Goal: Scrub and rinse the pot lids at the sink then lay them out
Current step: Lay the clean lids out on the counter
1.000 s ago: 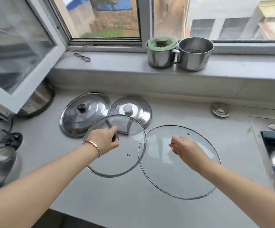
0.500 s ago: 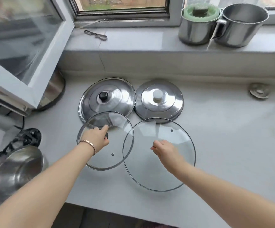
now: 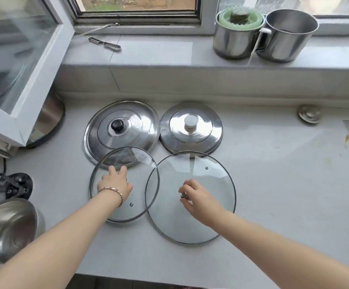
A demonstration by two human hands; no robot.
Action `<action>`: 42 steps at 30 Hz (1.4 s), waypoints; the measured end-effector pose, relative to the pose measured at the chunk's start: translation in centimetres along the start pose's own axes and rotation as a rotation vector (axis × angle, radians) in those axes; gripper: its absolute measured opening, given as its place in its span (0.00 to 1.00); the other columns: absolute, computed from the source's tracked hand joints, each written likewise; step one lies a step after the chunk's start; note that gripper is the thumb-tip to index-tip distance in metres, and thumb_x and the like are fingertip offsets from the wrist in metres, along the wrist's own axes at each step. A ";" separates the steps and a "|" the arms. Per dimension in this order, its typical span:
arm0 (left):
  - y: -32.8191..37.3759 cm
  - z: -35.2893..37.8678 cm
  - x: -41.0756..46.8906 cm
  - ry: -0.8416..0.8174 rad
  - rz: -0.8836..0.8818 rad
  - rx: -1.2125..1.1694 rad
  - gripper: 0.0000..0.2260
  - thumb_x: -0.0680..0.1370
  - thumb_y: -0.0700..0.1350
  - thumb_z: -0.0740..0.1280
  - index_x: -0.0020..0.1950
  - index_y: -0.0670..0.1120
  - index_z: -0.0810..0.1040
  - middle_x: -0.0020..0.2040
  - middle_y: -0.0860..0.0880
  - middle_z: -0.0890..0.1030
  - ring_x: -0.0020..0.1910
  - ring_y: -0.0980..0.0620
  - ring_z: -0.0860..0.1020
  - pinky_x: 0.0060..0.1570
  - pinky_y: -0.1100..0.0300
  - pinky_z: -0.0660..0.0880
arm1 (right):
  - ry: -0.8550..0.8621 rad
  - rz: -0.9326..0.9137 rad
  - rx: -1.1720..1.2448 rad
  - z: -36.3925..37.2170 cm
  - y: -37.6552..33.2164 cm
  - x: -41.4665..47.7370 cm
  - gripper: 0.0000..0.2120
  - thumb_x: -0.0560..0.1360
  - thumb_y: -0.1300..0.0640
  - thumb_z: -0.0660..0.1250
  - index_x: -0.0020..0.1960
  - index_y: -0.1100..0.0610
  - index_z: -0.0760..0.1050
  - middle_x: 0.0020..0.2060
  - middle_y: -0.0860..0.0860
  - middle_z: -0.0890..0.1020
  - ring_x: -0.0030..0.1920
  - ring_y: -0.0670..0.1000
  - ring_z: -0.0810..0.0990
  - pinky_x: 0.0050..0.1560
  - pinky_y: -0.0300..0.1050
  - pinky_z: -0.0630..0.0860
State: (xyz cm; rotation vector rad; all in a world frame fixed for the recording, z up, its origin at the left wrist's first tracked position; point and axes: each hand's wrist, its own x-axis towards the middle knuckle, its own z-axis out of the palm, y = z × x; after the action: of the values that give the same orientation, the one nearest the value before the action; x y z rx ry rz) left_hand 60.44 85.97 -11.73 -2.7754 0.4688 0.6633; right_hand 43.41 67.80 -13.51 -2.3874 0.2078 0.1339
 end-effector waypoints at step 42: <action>81.0 0.0 -23.9 -0.271 0.637 -0.386 0.15 0.76 0.44 0.61 0.61 0.47 0.65 0.56 0.40 0.73 0.50 0.41 0.77 0.49 0.54 0.73 | 0.339 0.902 -0.090 -44.6 48.1 -37.4 0.09 0.78 0.56 0.59 0.53 0.53 0.78 0.47 0.50 0.80 0.50 0.53 0.78 0.47 0.44 0.73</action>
State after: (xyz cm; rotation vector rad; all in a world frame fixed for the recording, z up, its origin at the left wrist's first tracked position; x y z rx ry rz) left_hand 10.87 17.62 -13.73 -2.7874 1.3038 1.3722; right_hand -0.61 6.81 -7.00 -2.2109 1.4473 0.1511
